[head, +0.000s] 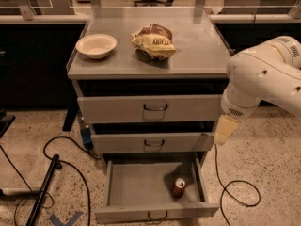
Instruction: Pick coke can from bottom drawer and place on counter
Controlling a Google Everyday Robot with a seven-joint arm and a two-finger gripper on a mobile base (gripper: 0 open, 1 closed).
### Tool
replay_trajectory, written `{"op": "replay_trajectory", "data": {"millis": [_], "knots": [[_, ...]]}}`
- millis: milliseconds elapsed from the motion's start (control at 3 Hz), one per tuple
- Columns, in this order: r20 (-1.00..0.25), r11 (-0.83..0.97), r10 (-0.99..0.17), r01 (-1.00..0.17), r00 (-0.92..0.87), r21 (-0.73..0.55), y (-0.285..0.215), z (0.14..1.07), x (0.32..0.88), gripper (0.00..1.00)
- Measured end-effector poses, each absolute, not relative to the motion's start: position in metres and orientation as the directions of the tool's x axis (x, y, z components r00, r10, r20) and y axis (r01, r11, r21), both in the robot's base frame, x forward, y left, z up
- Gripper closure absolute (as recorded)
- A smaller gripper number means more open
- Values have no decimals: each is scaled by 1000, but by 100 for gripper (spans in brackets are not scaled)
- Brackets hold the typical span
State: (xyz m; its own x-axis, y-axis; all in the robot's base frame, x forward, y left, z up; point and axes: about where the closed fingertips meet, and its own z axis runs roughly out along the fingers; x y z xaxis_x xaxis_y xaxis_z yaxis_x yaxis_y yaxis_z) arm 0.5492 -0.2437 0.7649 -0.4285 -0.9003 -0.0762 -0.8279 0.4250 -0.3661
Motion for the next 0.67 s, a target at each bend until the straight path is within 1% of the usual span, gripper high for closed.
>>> {"op": "replay_trajectory", "data": {"millis": [333, 667], "knots": [[-92, 506, -860, -818, -502, -274, -280, 708, 536, 0], [-84, 600, -800, -788, -594, -138, -314, 625, 526, 0]]}}
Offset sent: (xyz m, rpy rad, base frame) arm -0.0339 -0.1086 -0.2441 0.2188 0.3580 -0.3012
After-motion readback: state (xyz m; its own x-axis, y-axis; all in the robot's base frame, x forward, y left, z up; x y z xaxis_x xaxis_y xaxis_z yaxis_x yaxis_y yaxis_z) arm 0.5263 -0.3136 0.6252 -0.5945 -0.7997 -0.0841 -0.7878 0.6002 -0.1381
